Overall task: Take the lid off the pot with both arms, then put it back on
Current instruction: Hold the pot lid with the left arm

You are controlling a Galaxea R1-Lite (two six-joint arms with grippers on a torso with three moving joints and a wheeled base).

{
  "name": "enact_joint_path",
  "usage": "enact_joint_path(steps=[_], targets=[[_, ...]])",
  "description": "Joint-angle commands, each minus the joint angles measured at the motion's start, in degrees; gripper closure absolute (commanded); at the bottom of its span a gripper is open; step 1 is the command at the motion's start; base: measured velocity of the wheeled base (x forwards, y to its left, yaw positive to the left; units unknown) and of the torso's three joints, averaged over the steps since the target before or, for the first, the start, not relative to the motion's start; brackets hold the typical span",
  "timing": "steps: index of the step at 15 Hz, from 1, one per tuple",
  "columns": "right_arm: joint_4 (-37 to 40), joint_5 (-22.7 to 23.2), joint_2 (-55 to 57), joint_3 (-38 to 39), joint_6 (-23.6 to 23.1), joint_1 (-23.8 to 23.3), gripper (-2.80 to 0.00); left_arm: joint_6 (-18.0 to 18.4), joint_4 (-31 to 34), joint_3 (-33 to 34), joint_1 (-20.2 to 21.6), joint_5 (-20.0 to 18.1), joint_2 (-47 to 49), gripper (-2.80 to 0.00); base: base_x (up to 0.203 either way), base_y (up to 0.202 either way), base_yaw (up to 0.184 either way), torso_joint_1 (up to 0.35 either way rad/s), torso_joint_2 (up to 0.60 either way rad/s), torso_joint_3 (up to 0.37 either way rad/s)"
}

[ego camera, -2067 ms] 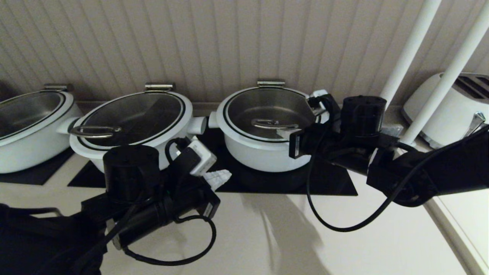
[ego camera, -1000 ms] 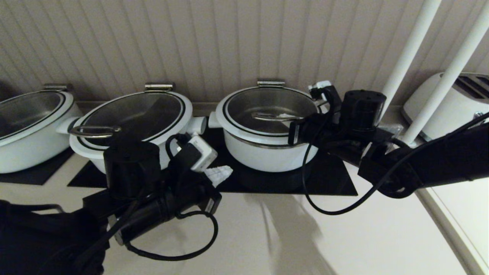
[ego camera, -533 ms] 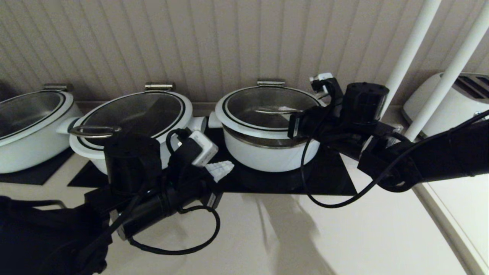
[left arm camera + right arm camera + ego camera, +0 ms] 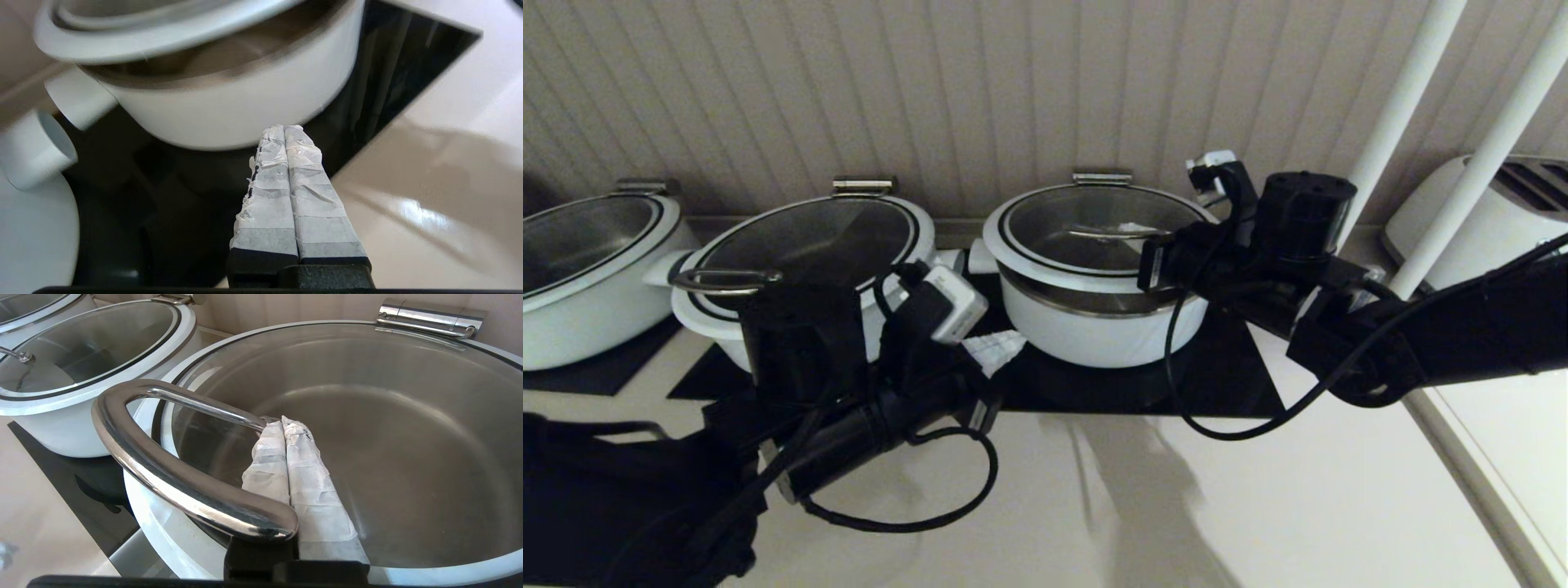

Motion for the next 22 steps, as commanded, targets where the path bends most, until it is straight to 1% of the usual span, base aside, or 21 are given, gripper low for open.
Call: enact_joint_path(steps=[1, 3, 13, 17, 22], targets=[[-0.29, 0.05, -0.09, -0.01, 0.00, 0.02, 0.00, -0.02, -0.35, -1.96, -0.01, -0.03, 0.16, 0.00, 0.000, 0.000, 0.000, 0.000, 0.00, 0.000], [-0.29, 0.05, -0.09, -0.01, 0.00, 0.02, 0.00, -0.11, -0.35, -3.69, -0.01, -0.03, 0.84, 0.00, 0.000, 0.000, 0.000, 0.000, 0.00, 0.000], [-0.11, 0.05, 0.00, -1.24, 0.09, -0.07, 0.00, -0.37, -0.43, -3.87, -0.01, -0.03, 2.51, 0.00, 0.000, 0.000, 0.000, 0.000, 0.00, 0.000], [-0.11, 0.07, 0.00, -1.24, 0.09, -0.07, 0.00, -0.46, -0.43, -7.19, 0.04, -0.03, 3.78, 0.00, 0.000, 0.000, 0.000, 0.000, 0.00, 0.000], [-0.12, 0.14, -0.09, -1.27, 0.09, -0.07, 0.00, -0.53, -0.43, -8.70, 0.08, -0.02, 4.88, 0.00, 0.000, 0.000, 0.000, 0.000, 0.00, 0.000]])
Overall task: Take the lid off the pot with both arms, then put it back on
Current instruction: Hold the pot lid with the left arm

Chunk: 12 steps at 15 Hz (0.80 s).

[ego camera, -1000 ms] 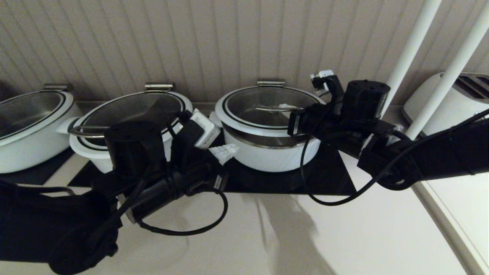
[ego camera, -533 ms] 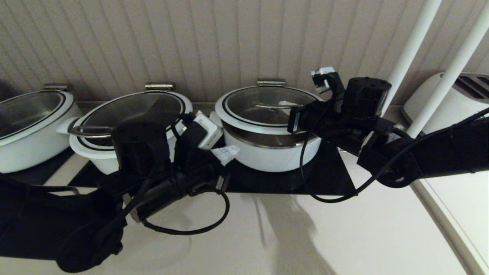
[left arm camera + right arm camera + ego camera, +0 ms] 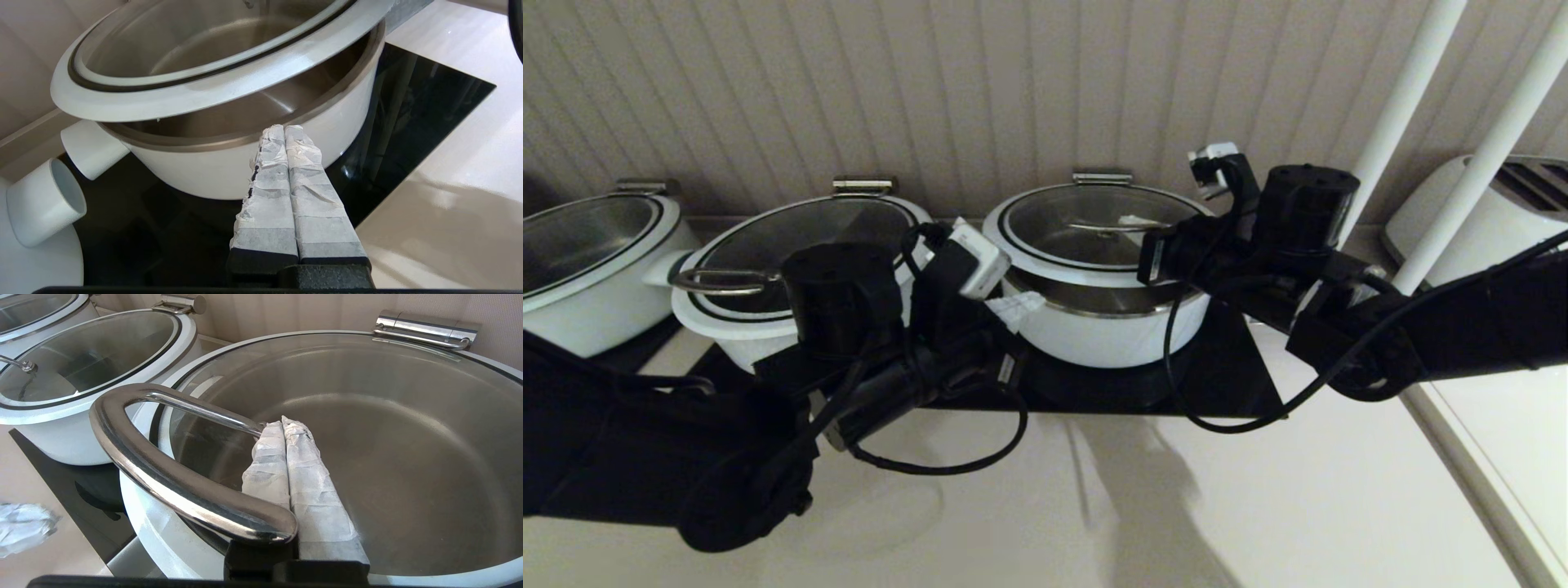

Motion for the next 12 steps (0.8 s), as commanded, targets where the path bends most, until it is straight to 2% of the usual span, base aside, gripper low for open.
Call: enact_joint_path(steps=[1, 8, 12], targets=[[-0.30, 0.11, -0.09, -0.07, 0.03, 0.01, 0.00, -0.14, -0.32, -0.18, -0.03, -0.06, 0.48, 0.00, 0.000, 0.000, 0.000, 0.000, 0.00, 0.000], [0.40, 0.11, 0.00, -1.74, 0.12, 0.01, 0.00, -0.14, -0.32, -0.22, 0.06, 0.03, 1.37, 0.00, 0.000, 0.000, 0.000, 0.000, 0.00, 0.000], [0.40, 0.11, -0.09, -1.79, 0.12, 0.01, 0.00, -0.18, -0.32, -2.72, 0.06, 0.10, 2.79, 0.00, 0.000, 0.000, 0.000, 0.000, 0.00, 0.000]])
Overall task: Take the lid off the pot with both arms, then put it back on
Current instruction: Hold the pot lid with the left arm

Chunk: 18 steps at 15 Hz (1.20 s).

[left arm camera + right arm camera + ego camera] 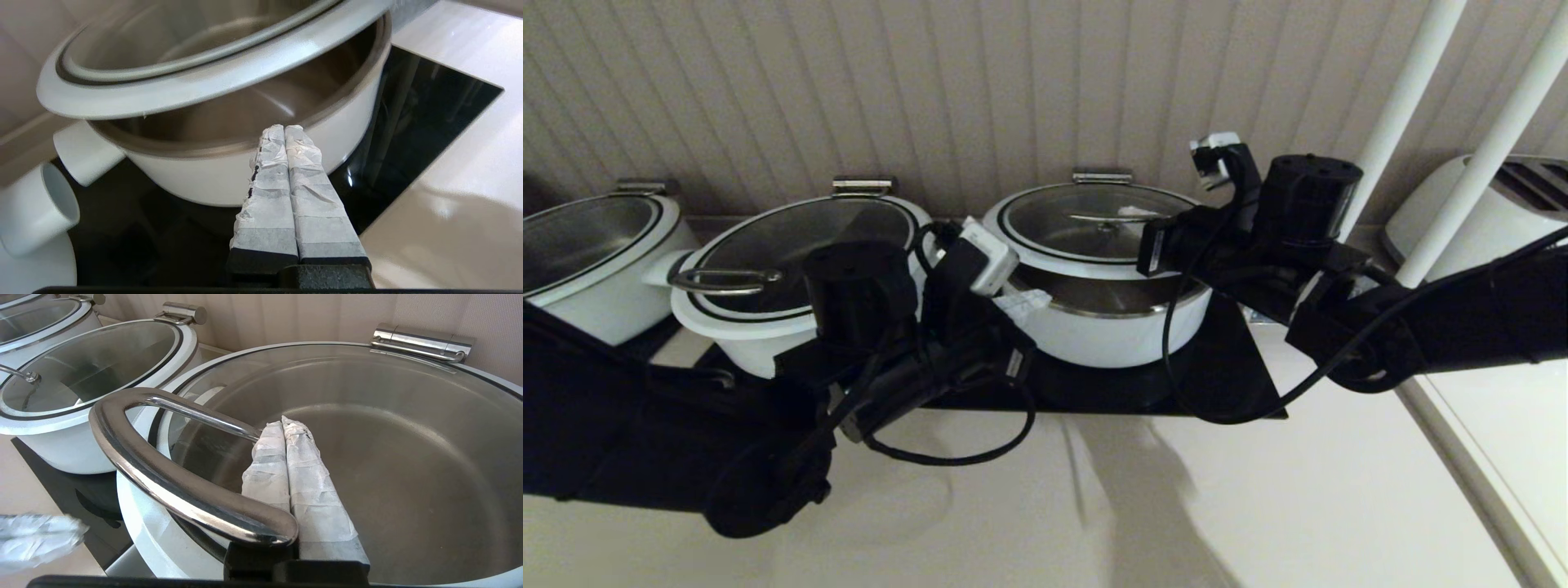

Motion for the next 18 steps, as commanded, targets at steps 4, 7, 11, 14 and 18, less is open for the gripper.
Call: enact_joint_path(steps=[4, 7, 11, 14, 18], targets=[[-0.30, 0.06, -0.51, 0.04, 0.02, 0.01, 0.00, 0.03, -0.34, -2.50, 0.08, 0.63, 2.04, 0.00, 0.000, 0.000, 0.000, 0.000, 0.00, 0.000], [-0.30, 0.06, -0.61, -0.04, 0.02, 0.01, 0.00, 0.03, -0.34, -3.04, 0.70, 0.71, 2.69, 0.00, 0.000, 0.000, 0.000, 0.000, 0.00, 0.000], [-0.30, 0.06, -1.04, 0.05, 0.02, 0.01, 0.00, 0.03, -0.34, -5.56, 1.69, 0.71, 4.09, 0.00, 0.000, 0.000, 0.000, 0.000, 0.00, 0.000], [-0.30, 0.06, -1.14, 0.05, 0.02, 0.01, 0.00, -0.04, -0.38, -6.41, 2.02, 1.13, 4.81, 0.00, 0.000, 0.000, 0.000, 0.000, 0.00, 0.000], [-0.35, 0.06, -1.23, 0.28, 0.02, 0.01, 0.00, -1.10, -1.84, -7.30, 2.28, 1.15, 5.51, 0.00, 0.000, 0.000, 0.000, 0.000, 0.00, 0.000]])
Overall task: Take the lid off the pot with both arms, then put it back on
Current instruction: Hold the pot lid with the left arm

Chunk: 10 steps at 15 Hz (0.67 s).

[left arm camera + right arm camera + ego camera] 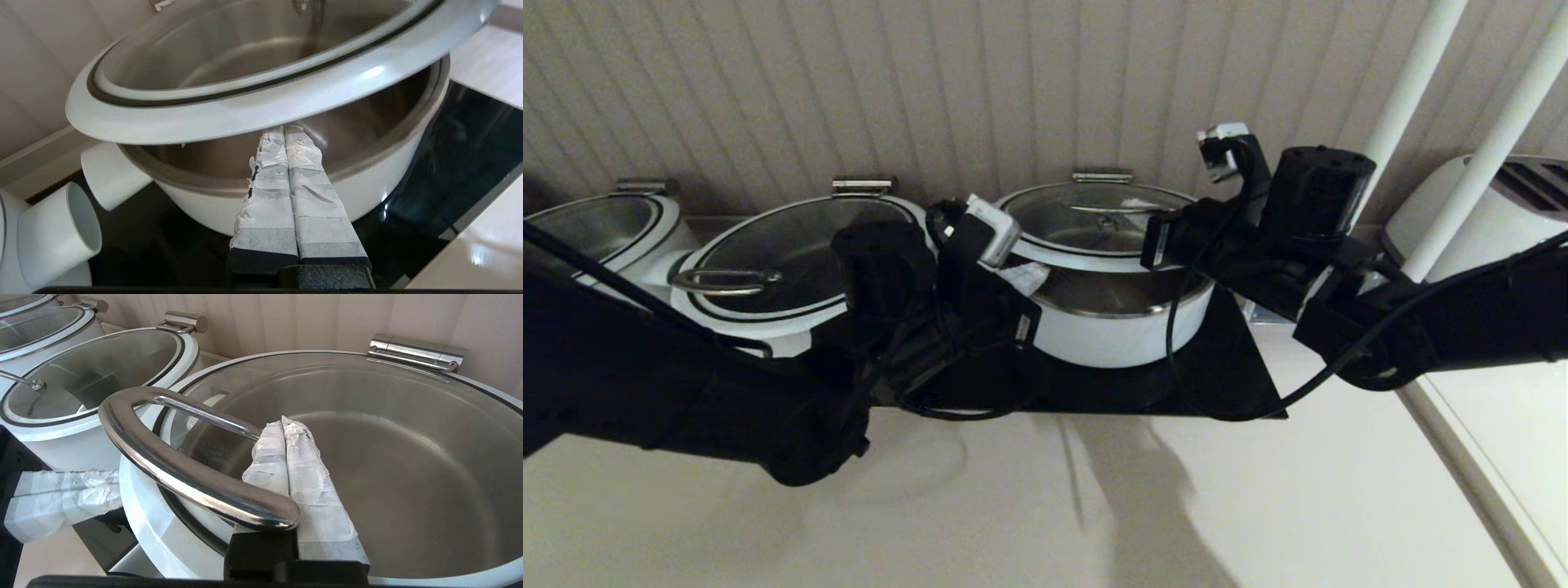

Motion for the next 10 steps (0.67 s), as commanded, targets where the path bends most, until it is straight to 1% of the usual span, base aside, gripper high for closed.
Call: enact_joint_path(steps=[1, 4, 10], targets=[[-0.34, 0.03, -0.16, 0.17, 0.03, 0.01, 0.00, 0.00, -0.31, -0.68, 0.11, -0.02, 0.45, 0.00, 0.000, 0.000, 0.000, 0.000, 0.00, 0.000], [-0.26, -0.05, -0.97, 0.83, 0.03, 0.01, 0.00, -0.08, -0.36, -1.12, 0.20, -0.02, 0.96, 0.00, 0.000, 0.000, 0.000, 0.000, 0.00, 0.000], [-0.26, -0.05, -5.42, 6.47, 0.03, -0.11, 0.00, -0.08, -0.36, -1.07, 0.55, -0.02, 1.01, 0.00, 0.000, 0.000, 0.000, 0.000, 0.00, 0.000]])
